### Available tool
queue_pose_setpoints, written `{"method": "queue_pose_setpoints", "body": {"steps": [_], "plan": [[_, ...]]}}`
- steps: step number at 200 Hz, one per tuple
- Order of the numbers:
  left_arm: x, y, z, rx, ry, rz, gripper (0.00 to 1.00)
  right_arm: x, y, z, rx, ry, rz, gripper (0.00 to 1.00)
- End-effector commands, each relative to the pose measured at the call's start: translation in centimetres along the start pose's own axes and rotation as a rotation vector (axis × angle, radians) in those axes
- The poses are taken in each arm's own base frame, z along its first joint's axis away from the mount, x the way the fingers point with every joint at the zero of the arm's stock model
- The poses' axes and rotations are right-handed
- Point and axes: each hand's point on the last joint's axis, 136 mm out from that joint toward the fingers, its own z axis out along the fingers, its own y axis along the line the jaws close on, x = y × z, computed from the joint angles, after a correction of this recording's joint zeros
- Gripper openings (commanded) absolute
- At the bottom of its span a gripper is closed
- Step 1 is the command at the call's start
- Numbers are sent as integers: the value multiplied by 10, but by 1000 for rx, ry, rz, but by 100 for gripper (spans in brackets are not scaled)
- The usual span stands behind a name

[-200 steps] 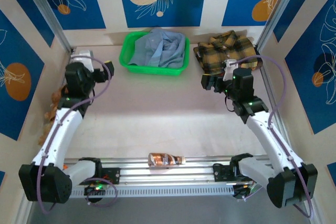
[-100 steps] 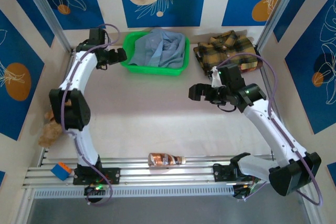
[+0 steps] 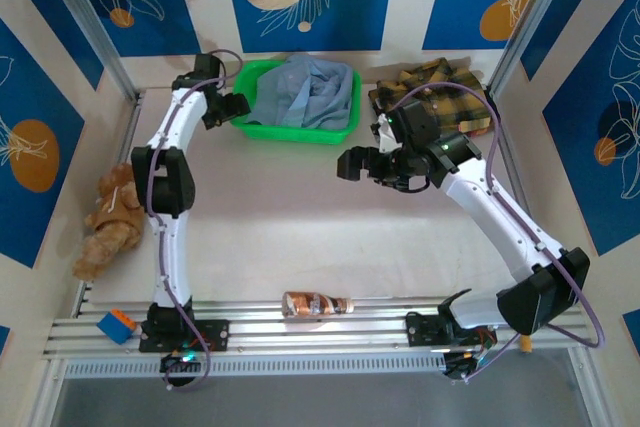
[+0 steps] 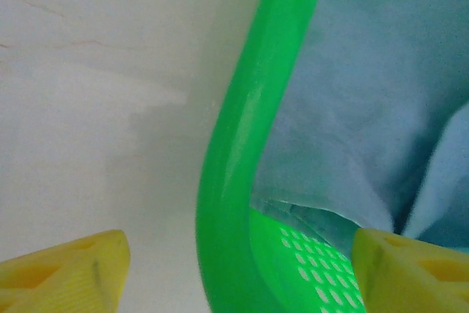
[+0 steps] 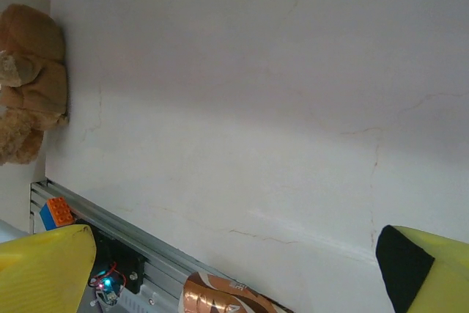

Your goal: Fold and stack the long sleeve shirts

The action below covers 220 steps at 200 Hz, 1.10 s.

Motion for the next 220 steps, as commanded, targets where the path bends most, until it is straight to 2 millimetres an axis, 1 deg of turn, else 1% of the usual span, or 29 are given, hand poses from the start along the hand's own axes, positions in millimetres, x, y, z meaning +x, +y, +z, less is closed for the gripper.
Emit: {"method": "queue_pose_setpoints", "body": {"steps": [1, 11, 24, 46, 60, 72, 86, 97, 106, 118, 119, 127, 130, 135, 137, 145, 149, 152, 154, 161, 171, 178, 183, 188, 202, 215, 220], "plan": [[9, -6, 12, -19, 26, -27, 62, 0, 10, -6, -19, 14, -1, 100], [12, 0, 14, -44, 35, -43, 52, -3, 11, -5, -16, 11, -8, 100], [17, 7, 13, -75, 38, -55, 41, -6, 11, -4, -10, 5, -20, 100], [27, 16, 4, -110, 37, -68, 23, -17, 9, 4, 4, 7, -46, 100], [38, 20, -10, -114, 39, -102, 16, -29, 6, 12, 31, 10, -61, 100], [49, 21, -24, -106, 25, -137, 15, -42, 6, 22, 44, 10, -80, 100], [72, 31, -40, -121, 18, -208, 15, -60, 9, 34, 50, 3, -103, 100], [95, 37, -52, -122, 22, -264, 14, -70, 11, 49, 50, 12, -107, 99], [112, 39, -63, -124, 18, -307, 12, -78, 15, 62, 34, 25, -107, 100], [144, 44, -73, -131, 23, -365, 6, -84, 18, 80, 24, 48, -103, 100], [145, 42, -75, -126, 17, -372, 6, -85, 18, 82, 24, 49, -101, 100], [170, 45, -79, -132, 27, -418, 5, -88, 21, 99, 19, 70, -91, 100], [174, 43, -85, -125, 15, -436, 5, -89, 23, 105, 11, 77, -88, 100], [191, 46, -88, -136, 17, -463, 4, -90, 26, 115, 2, 89, -85, 99], [194, 45, -91, -136, 10, -481, 4, -89, 27, 119, -1, 94, -84, 99], [220, 53, -95, -160, 9, -540, 3, -88, 31, 136, -4, 114, -80, 99], [230, 54, -100, -160, -5, -568, 2, -88, 33, 144, -5, 125, -79, 98], [239, 56, -102, -164, -9, -589, 2, -87, 37, 150, -11, 132, -83, 98], [241, 56, -105, -160, -20, -606, 2, -86, 38, 154, -14, 137, -86, 97], [262, 64, -107, -174, -22, -655, 2, -81, 44, 168, -18, 155, -103, 97], [281, 69, -115, -171, -38, -728, 0, -72, 46, 188, 20, 178, -119, 97], [294, 76, -121, -182, -51, -770, 0, -64, 44, 203, 54, 200, -124, 97], [301, 80, -126, -186, -67, -807, 0, -57, 42, 212, 76, 217, -125, 96], [306, 83, -129, -191, -82, -833, 0, -51, 37, 223, 110, 232, -119, 96], [313, 86, -140, -162, -124, -888, 0, -33, 27, 247, 193, 267, -110, 96], [320, 89, -149, -166, -149, -915, 0, -20, 18, 262, 258, 275, -105, 94], [322, 89, -151, -164, -159, -925, 0, -16, 16, 266, 281, 272, -106, 90]]}}
